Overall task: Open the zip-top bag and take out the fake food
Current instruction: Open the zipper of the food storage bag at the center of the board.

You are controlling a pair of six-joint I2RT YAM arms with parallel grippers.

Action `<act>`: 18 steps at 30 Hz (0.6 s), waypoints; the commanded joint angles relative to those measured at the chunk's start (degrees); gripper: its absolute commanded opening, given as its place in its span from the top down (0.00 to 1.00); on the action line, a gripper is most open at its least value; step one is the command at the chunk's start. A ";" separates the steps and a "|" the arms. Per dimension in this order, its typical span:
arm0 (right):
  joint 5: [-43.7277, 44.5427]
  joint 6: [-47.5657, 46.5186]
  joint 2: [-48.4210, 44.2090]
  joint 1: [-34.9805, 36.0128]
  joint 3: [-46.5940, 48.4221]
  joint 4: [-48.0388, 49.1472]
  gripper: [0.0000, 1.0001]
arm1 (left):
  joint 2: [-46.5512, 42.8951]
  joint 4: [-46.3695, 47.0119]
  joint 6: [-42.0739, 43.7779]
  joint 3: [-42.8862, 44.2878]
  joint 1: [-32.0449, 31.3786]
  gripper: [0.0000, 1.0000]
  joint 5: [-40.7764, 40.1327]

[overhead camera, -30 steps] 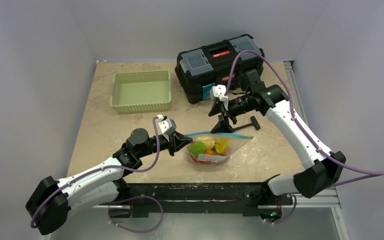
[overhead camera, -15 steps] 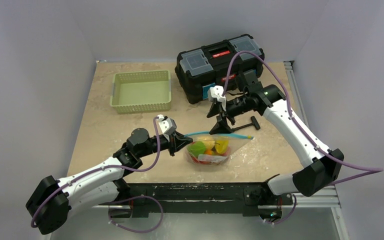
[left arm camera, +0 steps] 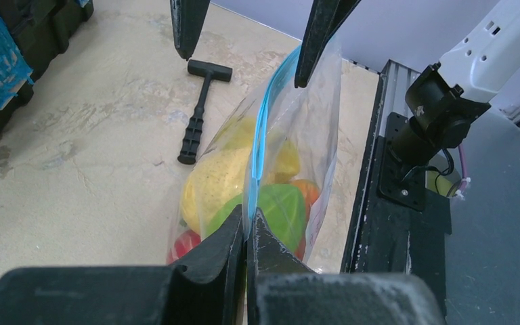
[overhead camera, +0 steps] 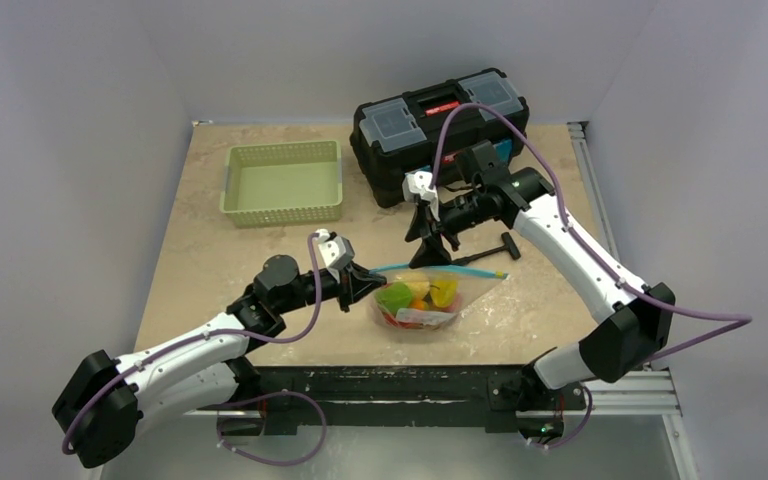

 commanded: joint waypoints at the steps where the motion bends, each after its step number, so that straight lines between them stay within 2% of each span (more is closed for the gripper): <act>1: -1.09 1.80 -0.55 1.64 1.76 1.99 0.43 | 0.81 -0.53 3.45 2.68 0.13 1.00 1.63; 11: -2.24 0.85 -1.57 2.34 1.06 0.96 0.45 | 0.63 -2.07 7.33 3.52 -0.01 1.00 4.09; 15: -6.65 -5.90 -2.54 2.36 2.69 -5.36 0.44 | -1.11 -1.86 6.80 2.79 0.08 1.00 4.23; 18: -4.55 -6.05 -4.10 2.33 2.26 -5.48 0.43 | -2.25 -1.17 5.41 1.70 0.08 1.00 3.63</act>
